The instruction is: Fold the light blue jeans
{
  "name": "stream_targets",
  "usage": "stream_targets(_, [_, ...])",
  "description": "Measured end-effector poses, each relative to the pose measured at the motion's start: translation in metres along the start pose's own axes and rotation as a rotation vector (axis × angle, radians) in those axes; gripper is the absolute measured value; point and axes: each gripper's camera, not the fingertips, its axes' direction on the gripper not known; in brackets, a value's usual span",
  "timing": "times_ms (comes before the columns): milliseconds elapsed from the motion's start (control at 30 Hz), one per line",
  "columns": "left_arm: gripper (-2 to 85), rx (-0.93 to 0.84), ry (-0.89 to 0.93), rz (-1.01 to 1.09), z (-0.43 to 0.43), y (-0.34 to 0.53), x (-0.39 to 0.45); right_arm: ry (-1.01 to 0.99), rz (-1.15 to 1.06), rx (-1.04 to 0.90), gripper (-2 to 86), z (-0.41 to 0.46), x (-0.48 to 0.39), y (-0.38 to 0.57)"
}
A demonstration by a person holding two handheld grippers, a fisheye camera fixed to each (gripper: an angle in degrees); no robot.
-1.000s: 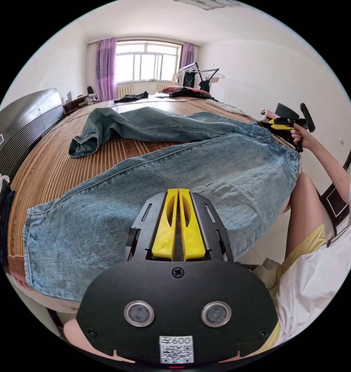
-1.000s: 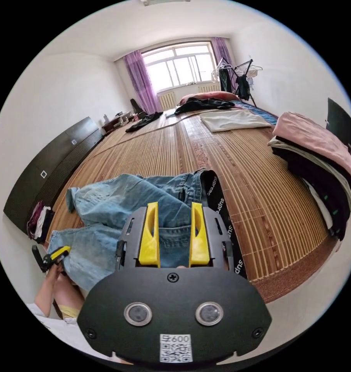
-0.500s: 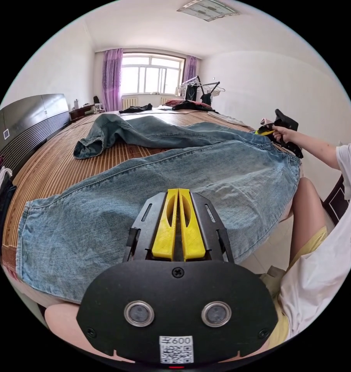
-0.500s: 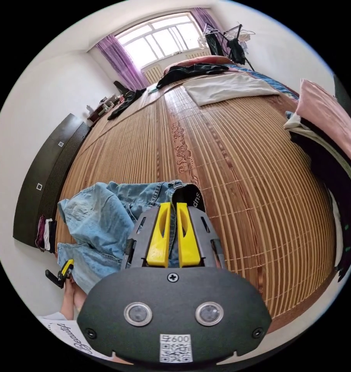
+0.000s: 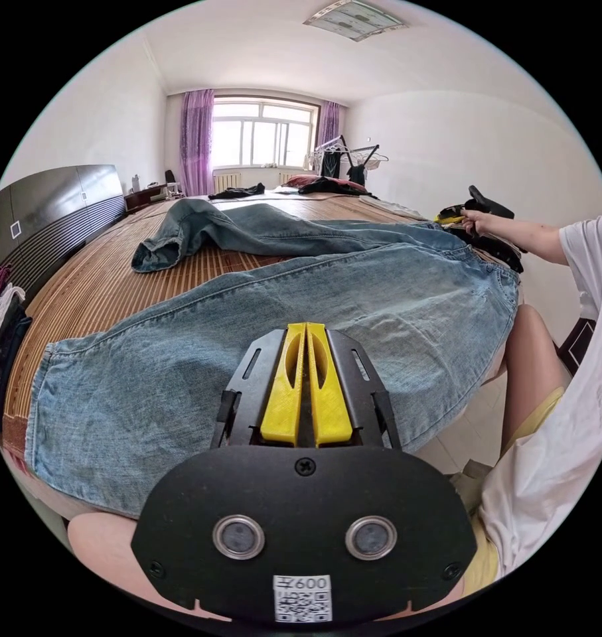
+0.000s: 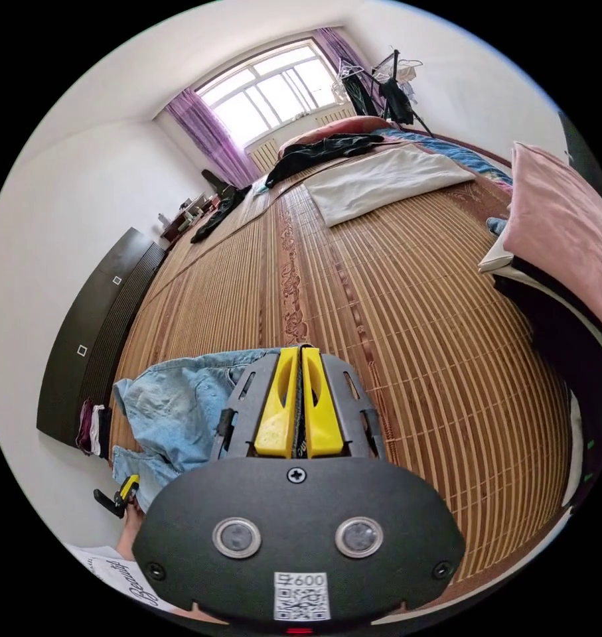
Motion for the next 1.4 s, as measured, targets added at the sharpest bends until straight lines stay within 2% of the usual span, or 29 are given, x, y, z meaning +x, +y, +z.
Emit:
stream_targets(67, [0.2, 0.001, -0.002, -0.004, 0.004, 0.004, 0.001, 0.056, -0.024, -0.031, -0.9, 0.01, 0.001, -0.009])
stream_targets(200, [0.2, 0.005, -0.01, -0.004, 0.009, 0.008, 0.007, 0.015, 0.023, -0.027, -0.8, 0.005, 0.021, -0.029])
stream_targets(400, [0.2, 0.002, 0.006, -0.031, 0.017, 0.006, 0.019, -0.128, 0.039, -0.055, 0.0, -0.004, 0.049, -0.049])
stream_targets(500, [0.3, 0.005, 0.012, -0.036, 0.02, 0.003, 0.03, -0.268, 0.029, -0.089, 4.3, -0.01, 0.06, -0.034])
stream_targets(600, [0.3, 0.006, 0.013, -0.036, 0.022, -0.003, 0.045, -0.401, 0.046, -0.02, 7.6, -0.033, 0.071, 0.001])
stream_targets(700, [0.3, 0.006, 0.013, -0.042, 0.025, -0.011, 0.063, -0.356, -0.029, 0.008, 6.7, -0.06, 0.056, 0.046])
stream_targets(833, [0.3, 0.009, 0.006, -0.038, 0.027, -0.026, 0.094, -0.274, -0.221, -0.065, 3.5, -0.089, 0.0, 0.14])
stream_targets(933, [0.3, 0.012, 0.003, -0.038, 0.028, -0.039, 0.119, -0.248, -0.229, -0.082, 7.2, -0.11, -0.01, 0.215])
stream_targets(1033, [0.2, 0.016, 0.007, -0.039, 0.028, -0.055, 0.145, -0.107, -0.245, -0.116, 9.2, -0.121, -0.008, 0.265])
stream_targets(1067, [0.2, 0.019, 0.011, -0.042, 0.028, -0.061, 0.155, -0.034, -0.252, -0.14, 9.2, -0.119, -0.006, 0.276])
stream_targets(1200, [0.2, 0.025, 0.015, -0.046, 0.028, -0.084, 0.189, 0.02, -0.278, -0.246, 7.3, -0.089, -0.002, 0.29])
stream_targets(1267, [0.2, 0.03, 0.011, -0.042, 0.027, -0.101, 0.214, 0.056, -0.37, -0.313, 3.6, -0.058, -0.011, 0.299])
stream_targets(1400, [0.2, 0.02, 0.002, -0.033, 0.026, -0.133, 0.253, 0.131, -0.456, -0.314, -0.2, -0.042, -0.023, 0.314])
